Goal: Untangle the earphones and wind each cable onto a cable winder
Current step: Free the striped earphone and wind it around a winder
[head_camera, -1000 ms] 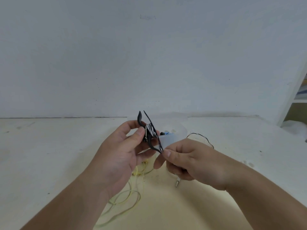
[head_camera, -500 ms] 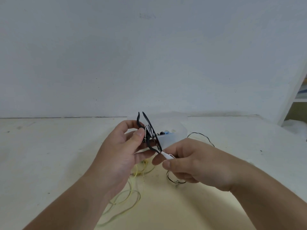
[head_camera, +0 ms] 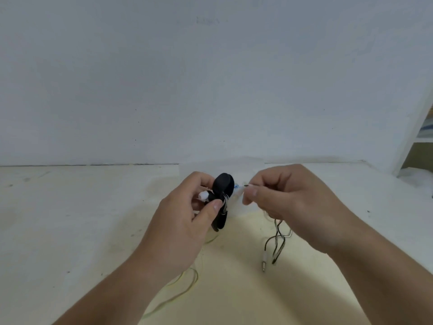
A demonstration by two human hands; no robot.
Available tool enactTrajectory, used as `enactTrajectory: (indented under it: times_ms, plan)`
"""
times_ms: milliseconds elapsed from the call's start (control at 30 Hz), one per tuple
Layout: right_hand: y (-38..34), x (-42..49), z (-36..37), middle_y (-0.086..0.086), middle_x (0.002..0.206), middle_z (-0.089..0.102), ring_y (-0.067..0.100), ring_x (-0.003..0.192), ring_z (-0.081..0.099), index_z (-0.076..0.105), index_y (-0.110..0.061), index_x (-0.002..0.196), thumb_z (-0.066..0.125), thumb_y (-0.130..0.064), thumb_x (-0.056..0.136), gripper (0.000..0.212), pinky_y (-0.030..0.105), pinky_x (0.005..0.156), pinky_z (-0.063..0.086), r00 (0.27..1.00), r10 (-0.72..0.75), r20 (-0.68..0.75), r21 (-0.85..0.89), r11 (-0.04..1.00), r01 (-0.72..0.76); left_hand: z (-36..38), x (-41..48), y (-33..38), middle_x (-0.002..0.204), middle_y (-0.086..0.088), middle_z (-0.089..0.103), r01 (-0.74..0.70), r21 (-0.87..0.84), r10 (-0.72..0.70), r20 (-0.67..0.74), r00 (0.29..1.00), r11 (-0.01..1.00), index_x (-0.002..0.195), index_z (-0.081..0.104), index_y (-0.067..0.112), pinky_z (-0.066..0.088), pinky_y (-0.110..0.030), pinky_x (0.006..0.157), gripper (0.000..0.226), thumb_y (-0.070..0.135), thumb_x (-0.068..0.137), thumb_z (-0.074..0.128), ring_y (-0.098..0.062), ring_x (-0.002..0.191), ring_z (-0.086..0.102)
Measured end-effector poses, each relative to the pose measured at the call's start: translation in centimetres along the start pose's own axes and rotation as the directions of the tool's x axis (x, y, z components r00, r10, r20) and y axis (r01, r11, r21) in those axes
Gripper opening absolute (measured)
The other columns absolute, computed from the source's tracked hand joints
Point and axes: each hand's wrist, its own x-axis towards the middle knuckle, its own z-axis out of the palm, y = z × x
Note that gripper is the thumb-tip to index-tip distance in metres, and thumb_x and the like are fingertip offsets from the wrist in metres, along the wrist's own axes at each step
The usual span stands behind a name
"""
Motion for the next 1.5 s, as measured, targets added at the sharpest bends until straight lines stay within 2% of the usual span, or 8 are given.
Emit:
enactTrajectory:
  times_ms: [233,433,633,867,1100,1233,1333,1500]
  plan:
    - [0.5,0.3,-0.7,-0.009,0.051,0.040,0.014,0.049,0.029,0.070,-0.013,0.071,0.068,-0.016,0.088,0.018,0.016,0.044,0.026,0.986,0.021,-0.165,0.008,1.000,-0.020,0.0,-0.1,0.5,0.089,-0.005,0.070,0.087,-0.156,-0.064,0.148,0.987,0.984,0.097,0.067,0.035,0.053,-0.050,0.081,0.022,0.013,0.095,0.063,-0.027,0.082,0.068]
    - [0.9,0.5,-0.7,-0.009,0.053,0.042,0.018,0.055,0.031,0.070,-0.016,0.073,0.068,-0.015,0.090,0.017,0.024,0.049,0.027,0.991,0.019,-0.132,0.061,0.998,-0.011,0.0,-0.2,0.6,0.077,-0.001,0.066,0.165,-0.254,-0.102,0.243,0.964,0.953,0.093,0.070,0.028,0.048,-0.015,0.062,0.023,0.006,0.095,0.062,-0.012,0.069,0.066]
    - [1.8,0.9,-0.8,0.012,0.065,0.033,0.036,0.063,0.022,0.070,-0.017,0.074,0.064,-0.023,0.086,0.015,0.040,0.058,0.015,0.995,0.088,-0.055,0.170,0.982,-0.077,0.0,-0.4,0.8,0.080,-0.004,0.067,0.192,-0.286,-0.101,0.305,0.947,0.939,0.096,0.071,0.028,0.051,-0.019,0.065,0.024,0.007,0.096,0.060,-0.016,0.072,0.065]
    - [2.6,1.1,-1.3,0.010,0.066,0.035,0.029,0.065,0.027,0.074,-0.017,0.075,0.064,-0.020,0.093,0.021,0.044,0.062,0.018,0.986,0.137,-0.092,0.141,0.982,-0.124,0.1,-0.4,1.1,0.082,-0.015,0.064,0.188,-0.334,-0.077,0.319,0.945,0.924,0.095,0.071,0.028,0.053,-0.022,0.068,0.023,0.007,0.095,0.061,-0.016,0.074,0.066]
    - [3.3,1.3,0.8,0.005,0.066,0.036,0.013,0.052,0.027,0.073,-0.017,0.078,0.054,-0.031,0.101,0.033,0.030,0.051,0.020,0.973,0.220,0.070,0.041,0.974,-0.223,0.6,-0.4,0.7,0.095,-0.007,0.071,0.171,-0.433,-0.058,0.262,0.963,0.885,0.101,0.073,0.024,0.057,-0.041,0.076,0.012,0.019,0.090,0.070,-0.022,0.081,0.069]
    - [3.3,0.9,2.0,-0.001,0.058,0.033,0.015,0.053,0.024,0.063,0.000,0.082,0.051,-0.031,0.103,0.039,0.025,0.048,0.019,0.953,0.219,0.208,-0.043,0.976,-0.214,0.4,0.0,0.3,0.100,-0.023,0.069,0.200,-0.530,-0.127,0.172,0.977,0.824,0.101,0.071,0.012,0.057,-0.034,0.066,0.022,0.018,0.082,0.063,-0.032,0.077,0.068]
    - [3.1,0.5,2.4,-0.007,0.053,0.038,0.015,0.052,0.029,0.070,-0.006,0.088,0.050,-0.032,0.103,0.036,0.030,0.051,0.023,0.911,0.224,0.346,-0.060,0.974,-0.217,0.0,0.3,0.1,0.091,-0.032,0.067,0.238,-0.557,-0.186,0.150,0.971,0.796,0.104,0.066,0.006,0.056,-0.036,0.063,0.015,0.011,0.094,0.057,-0.037,0.071,0.065]
    - [2.5,0.1,1.6,-0.013,0.052,0.040,0.016,0.054,0.029,0.074,-0.011,0.094,0.052,-0.025,0.103,0.028,0.032,0.054,0.023,0.875,0.223,0.431,-0.072,0.974,-0.213,-0.5,0.5,-0.2,0.084,-0.016,0.072,0.265,-0.494,-0.244,0.108,0.964,0.828,0.103,0.067,0.013,0.053,-0.043,0.076,0.012,0.016,0.097,0.057,-0.026,0.075,0.068]
